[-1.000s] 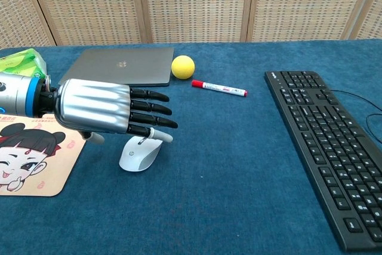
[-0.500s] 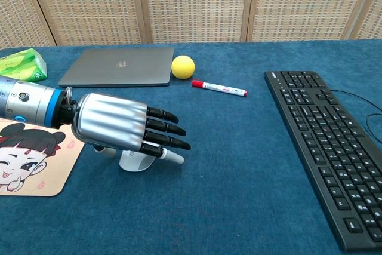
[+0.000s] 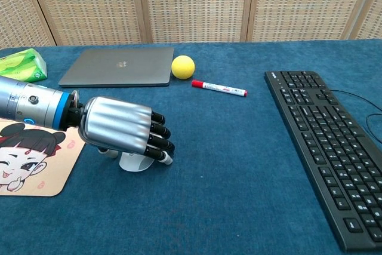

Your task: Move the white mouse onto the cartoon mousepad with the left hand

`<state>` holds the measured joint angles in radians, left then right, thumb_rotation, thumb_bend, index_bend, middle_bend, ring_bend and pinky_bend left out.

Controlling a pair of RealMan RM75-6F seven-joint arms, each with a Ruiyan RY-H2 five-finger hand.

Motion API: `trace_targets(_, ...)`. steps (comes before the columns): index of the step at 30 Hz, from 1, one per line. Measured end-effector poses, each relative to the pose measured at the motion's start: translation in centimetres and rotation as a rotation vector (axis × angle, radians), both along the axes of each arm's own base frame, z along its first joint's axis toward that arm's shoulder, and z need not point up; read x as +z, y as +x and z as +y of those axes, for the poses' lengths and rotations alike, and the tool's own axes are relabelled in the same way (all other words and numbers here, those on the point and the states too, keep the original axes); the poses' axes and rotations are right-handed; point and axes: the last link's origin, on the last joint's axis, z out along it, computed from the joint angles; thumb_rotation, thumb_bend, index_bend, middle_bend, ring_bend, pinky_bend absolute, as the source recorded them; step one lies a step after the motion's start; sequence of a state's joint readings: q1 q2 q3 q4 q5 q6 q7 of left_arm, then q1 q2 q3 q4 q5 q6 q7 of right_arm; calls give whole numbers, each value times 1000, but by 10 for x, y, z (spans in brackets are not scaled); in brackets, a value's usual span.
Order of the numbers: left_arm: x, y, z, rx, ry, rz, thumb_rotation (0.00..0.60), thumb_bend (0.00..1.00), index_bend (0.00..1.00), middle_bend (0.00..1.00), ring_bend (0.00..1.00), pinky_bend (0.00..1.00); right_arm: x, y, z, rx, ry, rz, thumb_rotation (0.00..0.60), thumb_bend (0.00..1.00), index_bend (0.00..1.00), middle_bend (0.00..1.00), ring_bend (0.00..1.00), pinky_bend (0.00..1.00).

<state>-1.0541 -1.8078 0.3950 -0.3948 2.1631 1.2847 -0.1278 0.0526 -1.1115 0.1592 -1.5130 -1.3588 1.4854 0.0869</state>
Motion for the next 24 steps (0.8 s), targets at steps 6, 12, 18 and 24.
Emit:
trace_targets(6, 6, -3, 2, 6, 6, -21, 600, 122, 595, 375, 370, 427, -2, 0, 0, 1, 7, 1, 600, 2, 92, 0, 0, 0)
trace_targets(12, 11, -5, 2, 10, 14, -41, 600, 142, 635, 408, 405, 458, -4, 2, -1, 4, 15, 3, 600, 2, 92, 0, 0, 0)
trace_targets(18, 14, -6, 1, 10, 13, -56, 600, 167, 673, 439, 434, 487, -5, 3, 0, 5, 16, 2, 600, 2, 92, 0, 0, 0)
trace_targets(24, 15, -7, 0, 18, 18, -73, 600, 205, 678, 443, 440, 492, -6, 4, 0, 8, 18, 3, 600, 2, 92, 0, 0, 0)
